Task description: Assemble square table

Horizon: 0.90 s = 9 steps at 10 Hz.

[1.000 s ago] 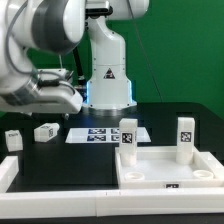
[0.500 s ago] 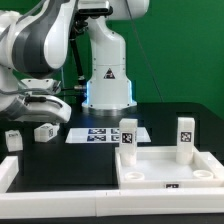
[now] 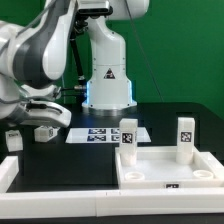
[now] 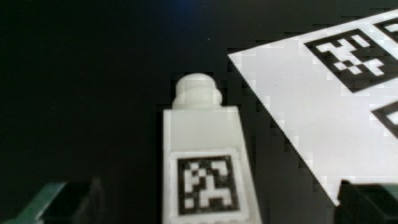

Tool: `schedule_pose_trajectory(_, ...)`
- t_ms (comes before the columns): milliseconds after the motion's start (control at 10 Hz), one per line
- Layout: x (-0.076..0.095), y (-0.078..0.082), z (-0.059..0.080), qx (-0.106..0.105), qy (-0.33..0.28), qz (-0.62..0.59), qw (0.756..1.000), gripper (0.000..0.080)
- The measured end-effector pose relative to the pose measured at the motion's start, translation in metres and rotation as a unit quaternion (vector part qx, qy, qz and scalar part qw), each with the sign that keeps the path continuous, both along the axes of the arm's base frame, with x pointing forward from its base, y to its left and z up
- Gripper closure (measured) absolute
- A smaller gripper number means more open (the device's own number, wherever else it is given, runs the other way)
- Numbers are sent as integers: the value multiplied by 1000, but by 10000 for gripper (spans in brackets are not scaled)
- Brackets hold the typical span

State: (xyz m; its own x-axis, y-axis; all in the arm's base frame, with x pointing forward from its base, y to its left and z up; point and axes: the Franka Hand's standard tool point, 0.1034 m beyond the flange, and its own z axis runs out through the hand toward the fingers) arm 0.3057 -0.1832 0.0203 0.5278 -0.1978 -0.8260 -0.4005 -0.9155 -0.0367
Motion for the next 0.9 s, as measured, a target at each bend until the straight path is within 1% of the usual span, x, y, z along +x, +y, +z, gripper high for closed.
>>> schedule_pose_trajectory(100, -2, -1, -5, -2, -1, 2, 1000, 151)
schedule_pose_trajectory(200, 0, -3, -8, -7, -9, 5, 1000, 151)
schedule_pose_trajectory(400, 0, -3, -9, -8, -11, 8, 1000, 151)
schedule_pose_trajectory(500, 0, -3, -9, -8, -11, 8, 1000, 190)
schedule_pose_trajectory(600, 0, -3, -9, -8, -11, 8, 1000, 190)
schedule_pose_trajectory(700, 0, -3, -9, -8, -11, 8, 1000, 327)
schedule_pose_trajectory(800, 0, -3, -9, -8, -11, 8, 1000, 515)
schedule_pose_trajectory(900, 0, -3, -9, -8, -11, 8, 1000, 515)
